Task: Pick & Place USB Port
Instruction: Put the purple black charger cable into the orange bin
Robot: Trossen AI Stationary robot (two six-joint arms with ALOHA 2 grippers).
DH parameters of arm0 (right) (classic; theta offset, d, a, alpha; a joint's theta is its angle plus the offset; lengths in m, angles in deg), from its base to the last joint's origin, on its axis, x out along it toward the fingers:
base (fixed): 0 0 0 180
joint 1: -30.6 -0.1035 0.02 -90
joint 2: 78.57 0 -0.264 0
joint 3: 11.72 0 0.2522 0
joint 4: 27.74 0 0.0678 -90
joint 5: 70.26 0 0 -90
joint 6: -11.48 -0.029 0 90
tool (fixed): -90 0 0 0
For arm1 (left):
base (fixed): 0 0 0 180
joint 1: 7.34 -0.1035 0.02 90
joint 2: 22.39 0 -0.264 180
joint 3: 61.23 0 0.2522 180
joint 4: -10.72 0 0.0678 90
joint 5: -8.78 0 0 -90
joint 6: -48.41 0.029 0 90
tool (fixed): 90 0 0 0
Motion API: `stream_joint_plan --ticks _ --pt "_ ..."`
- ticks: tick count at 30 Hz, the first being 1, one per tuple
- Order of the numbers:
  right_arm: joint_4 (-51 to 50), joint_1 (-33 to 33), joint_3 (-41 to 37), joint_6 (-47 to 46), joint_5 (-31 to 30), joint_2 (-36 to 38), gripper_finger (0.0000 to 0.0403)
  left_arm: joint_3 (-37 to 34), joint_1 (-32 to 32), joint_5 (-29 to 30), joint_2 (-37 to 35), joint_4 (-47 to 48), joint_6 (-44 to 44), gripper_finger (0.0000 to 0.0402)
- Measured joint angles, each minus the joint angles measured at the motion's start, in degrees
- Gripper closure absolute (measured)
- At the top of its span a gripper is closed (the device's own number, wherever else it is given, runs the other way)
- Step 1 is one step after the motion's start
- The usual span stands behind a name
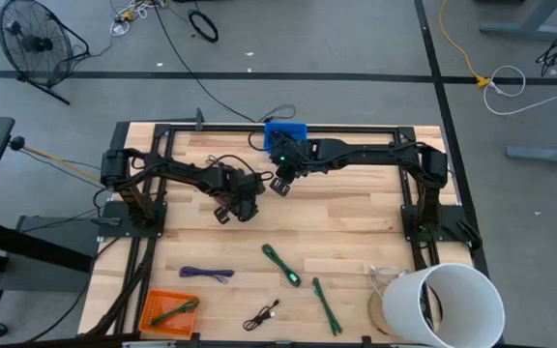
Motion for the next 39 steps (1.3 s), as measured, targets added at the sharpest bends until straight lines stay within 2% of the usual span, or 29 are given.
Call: stream_joint_plan --ticks 2,3,11,18,21,26,29,34,39 --pt "0.26 0.00 0.00 -0.16 0.84 0.11 0.0298 0.05 -0.19 0.13 0.22 -1.29 -0.51 0.0368" --pt "0.42 -0.04 0.00 -0.13 1.11 0.11 0.0298 0.06 -0.30 -0.20 0.20 -1.77 -1.23 0.0380" --pt "-0.63 0.30 0.00 1.62 1.04 0.13 0.0298 -0.41 1.84 0.58 -3.87 0.71 -12.03 0.0393" --pt "-1.87 2.77 0.00 2.25 0.99 0.22 0.0298 -0.33 9.15 1.44 -14.64 1.90 -20.39 0.0393" --pt "-2.75 4.04 0.00 1.56 0.97 0.22 0.0298 -0.24 13.41 1.63 -21.22 4.08 -32.39 0.0393" --pt "-3.56 5.28 0.00 1.87 1.00 0.22 0.0298 0.91 22.59 1.92 -32.68 11.56 -64.05 0.0393" --pt "-3.33 5.81 0.00 2.73 1.01 0.22 0.0298 2.19 30.15 3.19 -37.62 14.46 -78.87 0.0393" --pt "-2.32 6.31 0.00 3.00 0.98 0.24 0.0298 4.53 41.30 3.69 -40.68 14.28 -95.71 0.0393" --pt "-1.53 6.47 0.00 4.17 0.74 0.24 0.0298 6.64 48.67 6.63 -40.16 12.18 -108.32 0.0394"
